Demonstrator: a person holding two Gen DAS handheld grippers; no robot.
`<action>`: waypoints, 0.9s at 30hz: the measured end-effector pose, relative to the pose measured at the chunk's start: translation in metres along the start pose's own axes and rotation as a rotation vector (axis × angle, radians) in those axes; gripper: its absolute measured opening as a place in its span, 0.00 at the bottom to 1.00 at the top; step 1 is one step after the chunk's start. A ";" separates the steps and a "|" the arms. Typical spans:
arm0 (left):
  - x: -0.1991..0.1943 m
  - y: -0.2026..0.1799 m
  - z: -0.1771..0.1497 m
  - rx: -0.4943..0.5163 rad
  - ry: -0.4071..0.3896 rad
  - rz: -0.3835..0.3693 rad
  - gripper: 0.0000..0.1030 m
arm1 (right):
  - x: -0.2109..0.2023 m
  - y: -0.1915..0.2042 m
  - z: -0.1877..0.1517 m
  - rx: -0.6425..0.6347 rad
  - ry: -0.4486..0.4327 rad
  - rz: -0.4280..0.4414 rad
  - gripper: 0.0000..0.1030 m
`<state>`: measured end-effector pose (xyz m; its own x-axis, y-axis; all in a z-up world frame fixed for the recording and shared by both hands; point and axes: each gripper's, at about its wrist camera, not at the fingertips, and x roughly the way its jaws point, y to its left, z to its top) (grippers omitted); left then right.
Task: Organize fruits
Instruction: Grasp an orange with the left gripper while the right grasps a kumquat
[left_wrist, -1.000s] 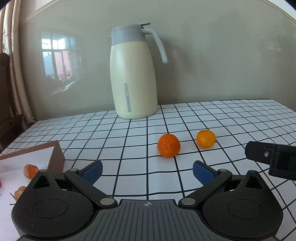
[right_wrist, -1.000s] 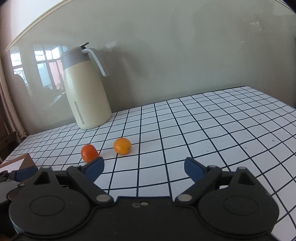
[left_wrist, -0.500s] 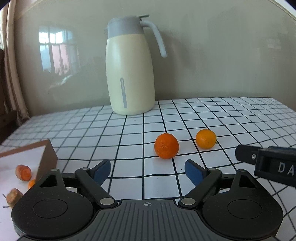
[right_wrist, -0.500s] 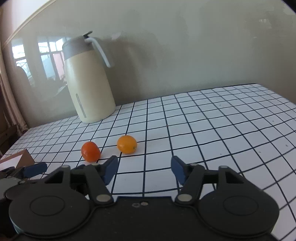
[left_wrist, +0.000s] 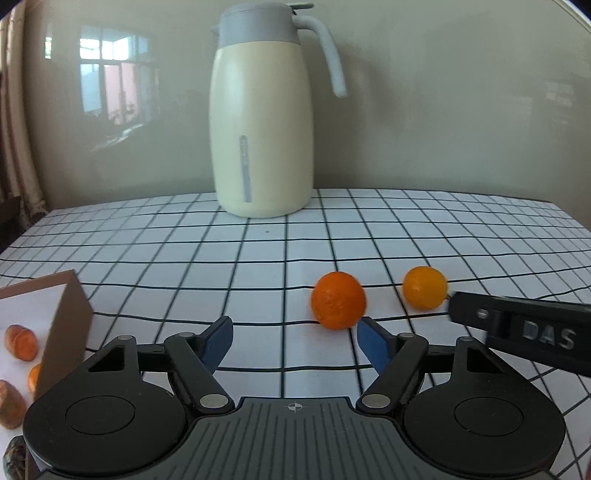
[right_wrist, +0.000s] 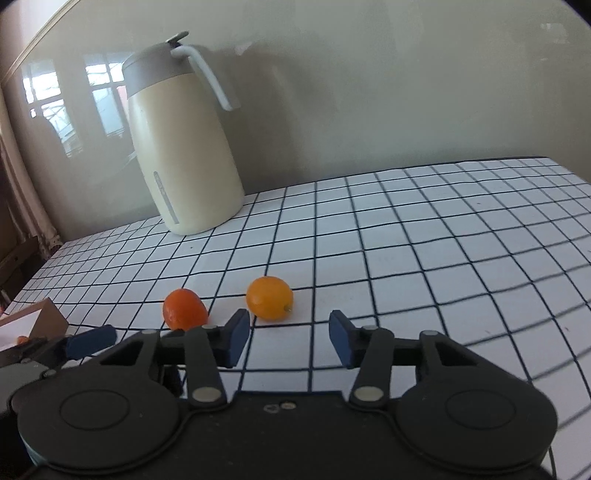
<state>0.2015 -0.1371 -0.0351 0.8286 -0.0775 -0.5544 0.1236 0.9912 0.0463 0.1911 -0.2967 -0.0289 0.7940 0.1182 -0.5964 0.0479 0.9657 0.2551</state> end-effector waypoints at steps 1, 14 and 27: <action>0.000 -0.003 0.001 0.016 -0.008 -0.001 0.73 | 0.003 0.002 0.003 -0.012 0.006 0.010 0.39; 0.013 -0.010 0.005 0.045 0.002 0.001 0.73 | 0.036 0.010 0.010 -0.049 0.061 0.024 0.29; 0.026 -0.017 0.007 0.039 0.030 -0.016 0.43 | 0.033 0.000 0.011 -0.030 0.025 -0.035 0.26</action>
<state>0.2251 -0.1564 -0.0441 0.8094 -0.0897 -0.5803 0.1585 0.9850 0.0688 0.2243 -0.2951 -0.0398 0.7764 0.0896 -0.6238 0.0571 0.9758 0.2111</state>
